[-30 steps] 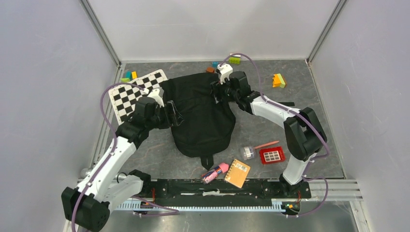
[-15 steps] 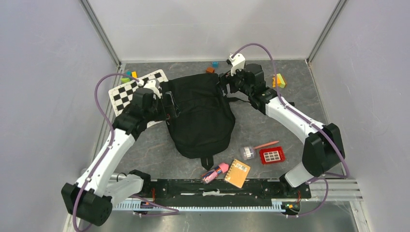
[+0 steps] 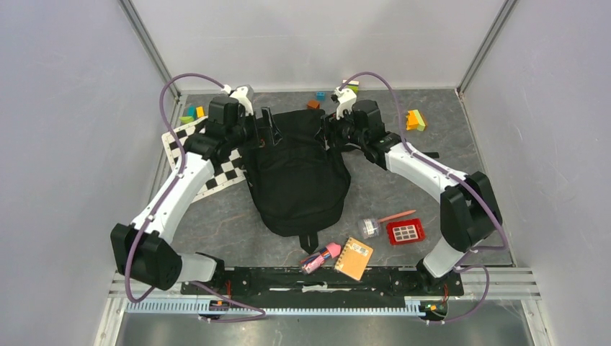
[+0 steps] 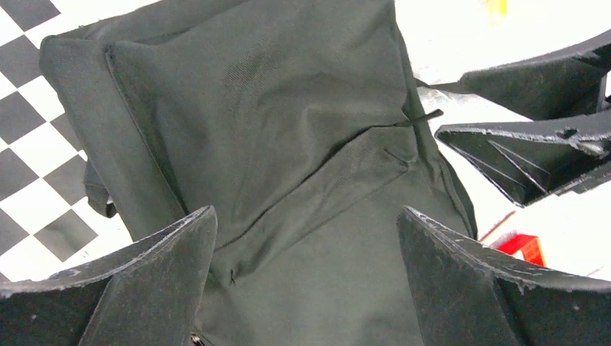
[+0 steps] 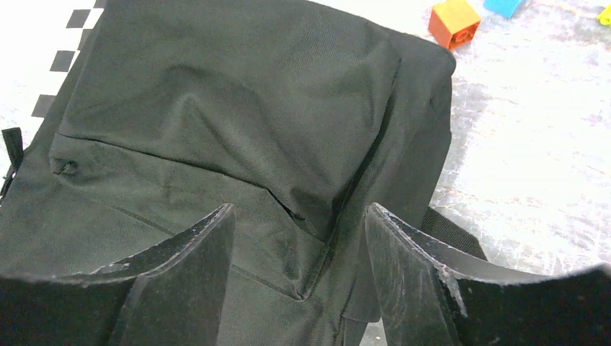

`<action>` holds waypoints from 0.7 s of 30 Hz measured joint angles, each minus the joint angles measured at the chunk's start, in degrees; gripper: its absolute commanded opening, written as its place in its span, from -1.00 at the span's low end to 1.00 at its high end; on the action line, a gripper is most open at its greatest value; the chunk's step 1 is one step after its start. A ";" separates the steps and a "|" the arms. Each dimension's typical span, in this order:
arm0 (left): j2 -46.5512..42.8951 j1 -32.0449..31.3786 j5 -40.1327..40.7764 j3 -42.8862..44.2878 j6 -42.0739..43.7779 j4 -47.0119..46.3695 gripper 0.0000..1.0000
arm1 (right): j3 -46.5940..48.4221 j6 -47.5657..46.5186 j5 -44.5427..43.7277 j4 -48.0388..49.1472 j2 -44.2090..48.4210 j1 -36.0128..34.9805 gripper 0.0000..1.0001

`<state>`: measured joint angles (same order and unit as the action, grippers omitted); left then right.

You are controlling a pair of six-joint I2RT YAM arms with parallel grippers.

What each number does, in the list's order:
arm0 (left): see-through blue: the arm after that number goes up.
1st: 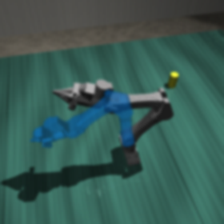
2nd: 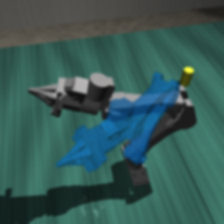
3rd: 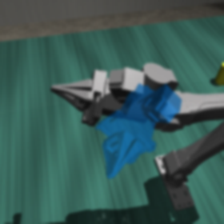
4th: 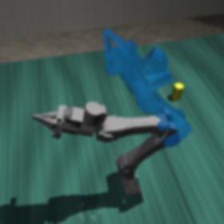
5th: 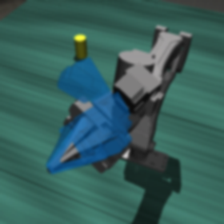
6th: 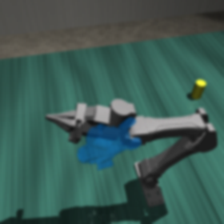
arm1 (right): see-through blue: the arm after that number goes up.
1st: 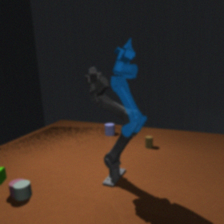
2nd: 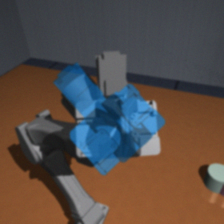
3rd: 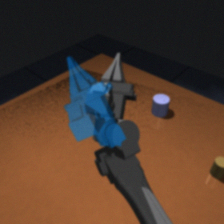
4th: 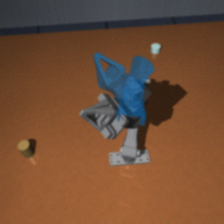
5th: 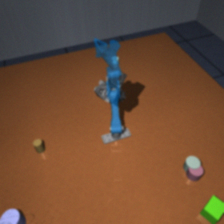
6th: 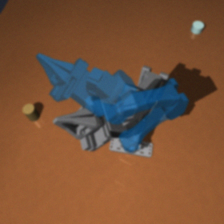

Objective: Pack the student bag
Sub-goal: Adjust the student bag at the center of the board, then unzip the student bag at the center of the board.

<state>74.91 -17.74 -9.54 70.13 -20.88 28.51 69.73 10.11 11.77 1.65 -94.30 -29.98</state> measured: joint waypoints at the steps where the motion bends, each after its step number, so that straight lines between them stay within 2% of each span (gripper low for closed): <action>1: 1.16 0.00 0.42 0.92 0.46 0.04 0.99 | 0.00 0.33 -0.02 0.00 -0.33 -0.04 0.34; 10: 4.15 0.44 6.84 -0.07 1.22 -0.74 0.99 | 0.00 2.51 -0.76 -0.44 -2.69 -1.36 0.05; 15: 5.38 0.85 7.58 -2.10 1.57 -3.15 0.66 | 0.00 2.86 -2.95 -1.18 -3.30 -2.32 -0.30; 17: 6.49 0.92 7.72 -2.78 1.79 -3.87 0.57 | 0.00 3.08 -3.76 -1.38 -3.32 -2.54 -0.51; 19: 7.74 0.92 8.26 -3.08 1.90 -4.22 0.33 | 0.00 3.13 -4.57 -1.36 -3.32 -2.56 -0.82; 21: 9.01 0.92 9.14 -3.15 2.05 -4.63 0.17 | 0.02 3.15 -5.46 -1.31 -3.39 -2.56 -1.00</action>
<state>83.92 -16.82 -0.40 66.98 -18.83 23.88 69.76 13.26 6.31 0.34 -97.69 -32.53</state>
